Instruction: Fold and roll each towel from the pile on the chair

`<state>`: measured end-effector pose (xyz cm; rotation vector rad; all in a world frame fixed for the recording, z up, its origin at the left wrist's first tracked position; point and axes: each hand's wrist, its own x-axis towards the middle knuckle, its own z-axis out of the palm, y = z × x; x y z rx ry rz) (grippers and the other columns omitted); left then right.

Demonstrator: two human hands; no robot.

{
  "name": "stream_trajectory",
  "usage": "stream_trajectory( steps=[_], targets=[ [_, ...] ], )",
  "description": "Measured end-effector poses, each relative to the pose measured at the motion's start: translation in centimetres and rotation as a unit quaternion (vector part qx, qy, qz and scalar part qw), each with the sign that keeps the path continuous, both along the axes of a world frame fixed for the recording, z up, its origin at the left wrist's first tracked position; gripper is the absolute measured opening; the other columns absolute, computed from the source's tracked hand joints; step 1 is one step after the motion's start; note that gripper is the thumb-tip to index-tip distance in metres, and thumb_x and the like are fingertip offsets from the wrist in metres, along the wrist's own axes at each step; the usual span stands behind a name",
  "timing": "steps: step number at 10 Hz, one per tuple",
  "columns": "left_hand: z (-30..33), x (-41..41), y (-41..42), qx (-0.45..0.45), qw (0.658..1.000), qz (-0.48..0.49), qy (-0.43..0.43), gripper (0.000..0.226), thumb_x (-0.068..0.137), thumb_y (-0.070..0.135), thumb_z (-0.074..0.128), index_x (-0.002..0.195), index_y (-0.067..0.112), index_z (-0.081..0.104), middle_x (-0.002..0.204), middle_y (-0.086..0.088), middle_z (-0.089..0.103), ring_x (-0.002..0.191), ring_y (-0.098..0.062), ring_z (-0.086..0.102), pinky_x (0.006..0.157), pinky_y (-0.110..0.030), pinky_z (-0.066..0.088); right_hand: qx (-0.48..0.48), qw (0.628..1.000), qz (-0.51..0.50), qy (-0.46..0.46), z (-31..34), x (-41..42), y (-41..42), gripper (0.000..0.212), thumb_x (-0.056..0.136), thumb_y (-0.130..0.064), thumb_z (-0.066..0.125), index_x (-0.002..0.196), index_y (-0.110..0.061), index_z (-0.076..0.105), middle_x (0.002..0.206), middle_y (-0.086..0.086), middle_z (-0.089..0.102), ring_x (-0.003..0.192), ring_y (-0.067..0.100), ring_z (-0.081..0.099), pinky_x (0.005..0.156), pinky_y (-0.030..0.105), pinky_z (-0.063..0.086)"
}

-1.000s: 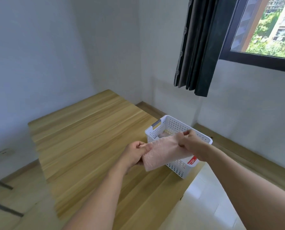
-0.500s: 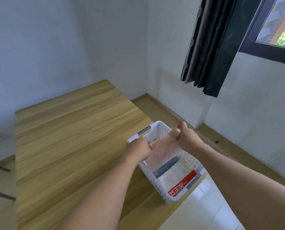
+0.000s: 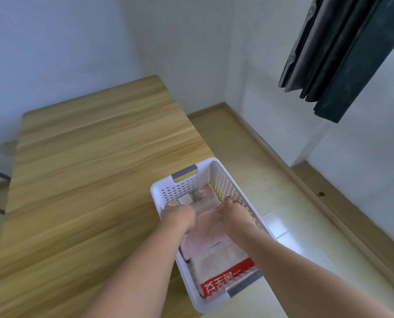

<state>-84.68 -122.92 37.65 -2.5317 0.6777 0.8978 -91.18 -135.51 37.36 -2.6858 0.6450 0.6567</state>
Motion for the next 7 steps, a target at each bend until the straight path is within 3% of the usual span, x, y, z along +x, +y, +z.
stream_trajectory(
  steps=[2,3,5,7],
  targets=[
    [-0.7,0.1,-0.2,0.002,0.999,-0.002,-0.032,0.030,0.094,0.009,0.042,0.115,0.014,0.062,0.123,-0.004,0.061,0.116,-0.025,0.054,0.097,-0.034,0.036,-0.008,0.999,-0.002,-0.042,-2.1,0.1,0.4,0.038,0.093,-0.002,0.040,0.131,-0.002,0.036,0.127,0.013,0.057,0.116,0.025,0.058,0.090,0.032,0.047],
    [-0.2,-0.3,-0.1,-0.014,0.999,0.020,-0.035,0.028,0.093,0.010,0.044,0.114,0.015,0.062,0.121,-0.005,0.061,0.113,-0.025,0.056,0.089,-0.032,0.037,0.031,0.999,-0.022,-0.037,-1.6,-0.1,0.2,0.032,0.093,0.001,0.038,0.125,-0.003,0.041,0.123,0.015,0.059,0.113,0.030,0.059,0.086,0.034,0.048],
    [3.9,-2.9,2.5,-0.216,0.967,0.087,-0.102,0.021,0.097,0.023,0.041,0.109,0.012,0.054,0.118,-0.008,0.060,0.107,-0.029,0.054,0.076,-0.034,0.038,0.037,0.995,0.028,-0.087,4.0,-2.3,-0.4,0.022,0.093,0.001,0.036,0.113,-0.002,0.044,0.124,0.017,0.053,0.112,0.032,0.054,0.082,0.030,0.043],
    [7.5,-5.7,5.9,-0.352,0.898,0.105,-0.240,0.038,0.100,0.028,0.042,0.131,0.007,0.045,0.134,-0.008,0.049,0.123,-0.027,0.044,0.098,-0.035,0.037,0.063,0.975,0.085,-0.194,8.0,-4.8,-1.4,0.032,0.097,-0.015,0.039,0.126,-0.003,0.043,0.121,0.016,0.053,0.109,0.035,0.053,0.084,0.036,0.043]
  ],
)
